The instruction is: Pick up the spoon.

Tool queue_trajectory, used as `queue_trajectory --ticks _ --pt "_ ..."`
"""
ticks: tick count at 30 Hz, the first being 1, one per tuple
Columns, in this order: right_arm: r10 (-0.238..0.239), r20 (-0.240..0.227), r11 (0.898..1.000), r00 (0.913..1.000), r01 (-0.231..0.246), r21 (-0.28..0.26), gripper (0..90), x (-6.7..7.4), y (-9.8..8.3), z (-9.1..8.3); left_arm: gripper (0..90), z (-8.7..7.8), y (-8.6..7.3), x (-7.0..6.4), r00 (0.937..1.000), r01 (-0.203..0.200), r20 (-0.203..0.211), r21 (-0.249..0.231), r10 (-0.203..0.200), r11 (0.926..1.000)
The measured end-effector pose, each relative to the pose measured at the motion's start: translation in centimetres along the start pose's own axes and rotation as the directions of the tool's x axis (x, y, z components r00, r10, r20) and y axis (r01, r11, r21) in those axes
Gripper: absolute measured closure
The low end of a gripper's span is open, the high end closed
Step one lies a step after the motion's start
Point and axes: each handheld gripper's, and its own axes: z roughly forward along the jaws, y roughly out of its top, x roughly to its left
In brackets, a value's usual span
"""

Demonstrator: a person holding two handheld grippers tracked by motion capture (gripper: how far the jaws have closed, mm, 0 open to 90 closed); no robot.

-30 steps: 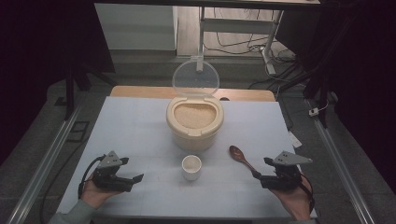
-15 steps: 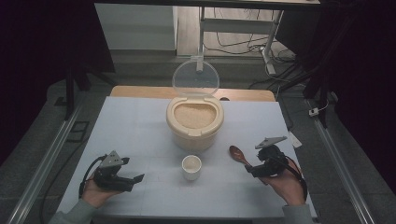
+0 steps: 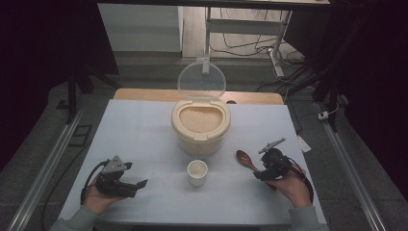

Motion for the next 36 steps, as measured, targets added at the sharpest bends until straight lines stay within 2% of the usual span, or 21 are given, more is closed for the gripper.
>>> queue_trajectory --ticks 9,14,16,17,22,26,30,36 --pt "-0.026 -0.035 0.997 0.9991 0.028 0.076 55.0 -0.3 -0.2 1.5 11.2 0.1 -0.2 0.3 1.0 0.009 0.004 0.005 -0.009 0.9999" --pt "-0.045 -0.026 0.995 0.9987 0.047 0.085 69.7 -0.1 0.1 1.6 11.2 0.2 -0.3 0.2 1.0 0.003 0.004 0.01 -0.003 0.9999" --pt "-0.047 -0.032 0.995 0.9984 0.05 0.089 72.5 -0.1 0.1 1.6 11.2 0.2 -0.3 0.2 1.0 0.003 0.003 0.01 -0.003 0.9999" --pt "-0.048 -0.032 0.995 0.9984 0.05 0.09 78.8 0.1 0.2 1.6 11.2 0.2 -0.3 0.2 1.0 0.004 0.003 0.009 -0.004 1.0" --pt "-0.048 -0.024 0.994 0.9986 0.05 0.1 80.8 0.3 0.4 1.7 11.2 0.2 -0.2 0.2 1.0 0.008 0.001 0.009 -0.008 0.9999" --pt "-0.052 -0.018 0.995 0.9985 0.054 0.087 81.1 0.4 0.3 1.5 11.2 0.2 -0.2 0.3 1.0 0.007 -0.002 0.008 -0.007 0.9999" --pt "-0.047 -0.03 0.998 0.9985 0.048 0.047 81.1 0.2 0.1 1.1 11.3 0.2 -0.2 0.4 0.9999 0.011 -0.003 0.008 -0.011 0.9999" --pt "-0.069 -0.054 0.997 0.9961 0.068 -0.028 81.1 0.5 0.0 -0.5 11.4 0.2 -0.2 0.3 1.0 0.006 -0.004 0.011 -0.006 0.9999"
